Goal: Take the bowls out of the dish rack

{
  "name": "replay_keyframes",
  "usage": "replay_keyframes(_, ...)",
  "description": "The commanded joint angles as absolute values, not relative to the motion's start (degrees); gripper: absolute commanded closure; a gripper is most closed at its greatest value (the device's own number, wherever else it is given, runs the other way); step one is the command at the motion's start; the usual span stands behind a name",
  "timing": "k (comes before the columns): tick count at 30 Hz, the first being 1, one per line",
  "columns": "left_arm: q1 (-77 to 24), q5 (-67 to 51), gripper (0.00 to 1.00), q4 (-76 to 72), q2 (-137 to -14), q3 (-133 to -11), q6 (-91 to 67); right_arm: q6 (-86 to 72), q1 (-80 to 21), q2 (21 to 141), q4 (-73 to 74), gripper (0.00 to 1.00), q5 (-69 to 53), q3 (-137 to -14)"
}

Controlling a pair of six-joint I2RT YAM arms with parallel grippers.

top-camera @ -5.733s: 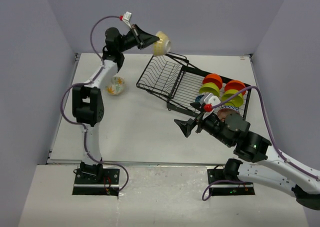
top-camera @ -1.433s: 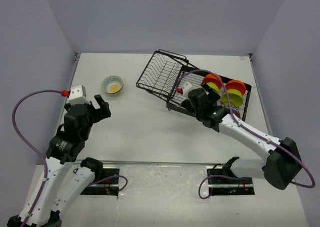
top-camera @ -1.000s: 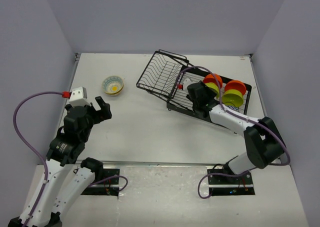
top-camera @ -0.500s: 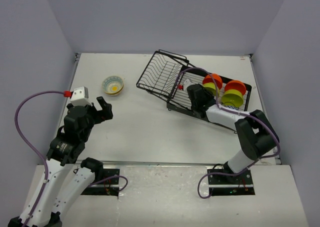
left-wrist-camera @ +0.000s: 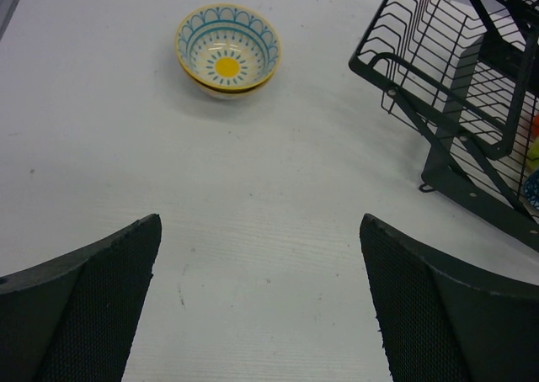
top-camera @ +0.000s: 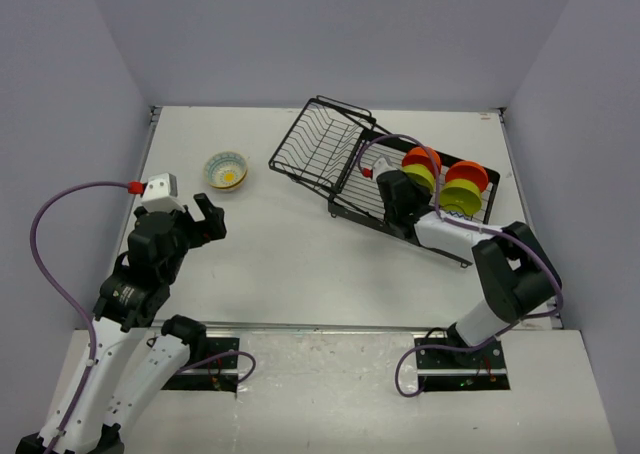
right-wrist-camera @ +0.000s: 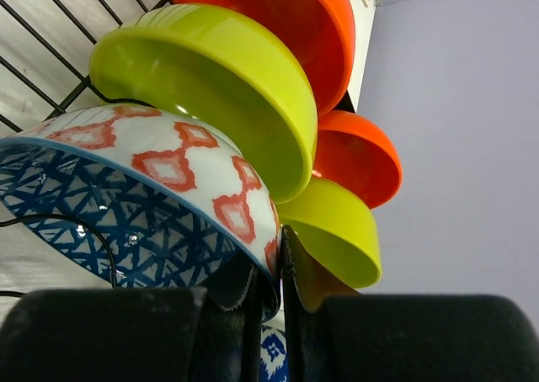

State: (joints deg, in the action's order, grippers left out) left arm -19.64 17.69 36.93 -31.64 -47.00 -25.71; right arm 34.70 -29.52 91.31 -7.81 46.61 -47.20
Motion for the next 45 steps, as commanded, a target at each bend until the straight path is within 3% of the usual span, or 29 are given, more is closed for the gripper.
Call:
replay_keyframes(1,-19.9,17.0,0.00,34.0,-31.6,-46.8,-23.9,34.4,-30.1,87.5,-12.9,1.00,48.7,-46.8)
replay_keyframes(9,-19.9,17.1,0.00,34.0,-32.1,-46.8,-23.9,40.5,-30.4,84.6,-21.3,1.00,54.9,-45.4)
replay_keyframes(19,-19.9,16.9,0.00,34.0,-32.1,-46.8,-23.8,38.1,-31.4,79.4,-20.0,1.00,55.3,-47.2)
replay_keyframes(26,-19.9,9.8,0.00,31.5,-32.6,-47.1,-22.7,21.1,-31.4,70.8,4.2,1.00,50.5,-57.8)
replay_keyframes(31,-20.0,-13.6,0.00,23.6,-38.6,-49.1,-27.4,-6.7,-32.1,66.6,27.3,1.00,28.9,-69.8)
replay_keyframes(33,-22.8,-15.8,0.00,18.4,-42.9,-51.3,-30.2,-14.8,-32.6,65.3,29.5,1.00,23.3,-70.7)
replay_keyframes(37,-38.1,0.0,0.00,18.1,-50.6,-59.6,-30.4,-22.8,-34.5,66.5,36.3,1.00,14.9,-74.4)
replay_keyframes(38,-46.6,5.2,0.00,19.0,-52.5,-63.5,-29.5,-24.2,-35.5,66.8,36.7,1.00,14.0,-74.9)
replay_keyframes(39,-50.3,15.5,0.00,20.3,-56.6,-65.4,-29.1,-24.7,-35.9,67.6,37.9,1.00,13.1,-75.9)
replay_keyframes(41,-56.6,23.5,0.00,24.3,-63.0,-70.5,-28.7,-26.3,-36.7,68.5,38.6,1.00,9.9,-77.2)
replay_keyframes(42,-57.3,24.4,0.00,25.5,-64.9,-71.5,-28.7,-26.6,-37.1,69.6,39.6,1.00,8.6,-77.8)
replay_keyframes(45,-59.1,29.1,0.12,27.9,-69.8,-73.8,-29.6,-27.3,-38.8,70.9,41.8,1.00,7.2,-79.4)
